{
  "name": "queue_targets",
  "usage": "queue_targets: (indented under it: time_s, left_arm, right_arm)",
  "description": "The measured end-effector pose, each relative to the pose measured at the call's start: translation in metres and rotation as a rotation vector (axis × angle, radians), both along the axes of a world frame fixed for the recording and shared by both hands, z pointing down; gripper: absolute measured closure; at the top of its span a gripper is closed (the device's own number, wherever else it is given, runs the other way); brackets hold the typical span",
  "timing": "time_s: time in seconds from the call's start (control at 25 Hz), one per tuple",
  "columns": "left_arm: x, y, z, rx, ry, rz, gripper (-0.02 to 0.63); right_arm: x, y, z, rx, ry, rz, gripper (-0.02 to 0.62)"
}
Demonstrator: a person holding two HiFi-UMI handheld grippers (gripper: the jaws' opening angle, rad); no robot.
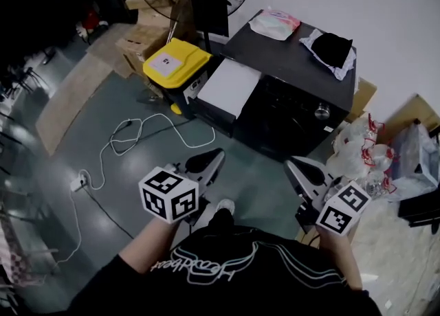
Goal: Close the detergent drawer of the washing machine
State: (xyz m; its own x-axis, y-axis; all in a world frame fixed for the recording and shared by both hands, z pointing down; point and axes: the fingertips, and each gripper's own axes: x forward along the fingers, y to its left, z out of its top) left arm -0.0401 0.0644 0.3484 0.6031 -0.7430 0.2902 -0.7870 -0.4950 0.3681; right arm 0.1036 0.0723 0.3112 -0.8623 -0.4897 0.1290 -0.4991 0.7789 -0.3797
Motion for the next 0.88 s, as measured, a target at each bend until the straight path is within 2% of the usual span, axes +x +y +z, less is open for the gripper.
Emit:
queue_targets:
  time_s: [0.12,0.28,0.56,0.88]
  left_arm:
    - [-0.02,-0.029,0.017,-0.043,0.01,-0.001,0.578]
    - [-0.046,-0.067,0.04,-0.071,-0.022,0.0,0.578]
    - [-0.083,-0.124,0.09,-0.097,-0.119,0.0,0.578]
    - [-0.098,-0.163,0.151,-0.152,-0.233,0.051,0.578]
  right_arm:
    - [-0.012,-0.027,0.009,-0.026,0.003,0.025,0.569]
    - [-0.029,-0.062,0.026,-0.068,0.014,0.053,0.569]
    - [-0.052,-0.103,0.044,-0.109,0.031,0.089,0.569]
    - [-0.062,-0.127,0.075,-0.167,0.05,0.138,0.569]
